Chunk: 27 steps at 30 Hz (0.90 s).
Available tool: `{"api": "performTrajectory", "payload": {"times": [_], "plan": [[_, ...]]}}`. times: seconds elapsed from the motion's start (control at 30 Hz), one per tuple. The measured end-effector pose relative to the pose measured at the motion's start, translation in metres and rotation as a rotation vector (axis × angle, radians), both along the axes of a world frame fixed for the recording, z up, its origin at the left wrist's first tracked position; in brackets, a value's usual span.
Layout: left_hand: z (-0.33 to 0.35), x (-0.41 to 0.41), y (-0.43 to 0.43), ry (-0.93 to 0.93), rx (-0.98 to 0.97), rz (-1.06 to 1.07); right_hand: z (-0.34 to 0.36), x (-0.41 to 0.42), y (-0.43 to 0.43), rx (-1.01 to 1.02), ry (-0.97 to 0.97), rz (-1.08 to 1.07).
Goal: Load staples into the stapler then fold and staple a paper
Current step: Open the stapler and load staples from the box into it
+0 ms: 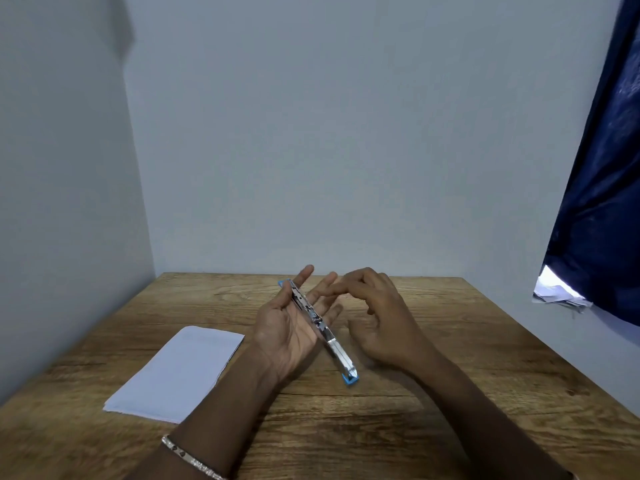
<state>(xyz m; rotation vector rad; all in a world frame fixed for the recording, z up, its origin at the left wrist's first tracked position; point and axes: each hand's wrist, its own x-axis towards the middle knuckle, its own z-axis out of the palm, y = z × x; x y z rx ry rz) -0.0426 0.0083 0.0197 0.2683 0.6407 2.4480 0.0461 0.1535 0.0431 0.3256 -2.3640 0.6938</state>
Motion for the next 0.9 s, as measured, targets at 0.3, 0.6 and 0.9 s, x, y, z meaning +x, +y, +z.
{"api": "performTrajectory", "payload": {"times": [0.3,0.6,0.9], "plan": [[0.007,-0.001,-0.009,-0.035,0.143,0.007,-0.005,-0.004,-0.004,0.031,0.044,0.128],[0.001,0.018,0.009,0.201,-0.116,-0.068,-0.019,-0.010,-0.009,-0.441,-0.069,0.162],[-0.007,0.030,0.015,0.856,-0.581,0.270,-0.022,-0.013,-0.005,-0.739,-0.211,0.337]]}}
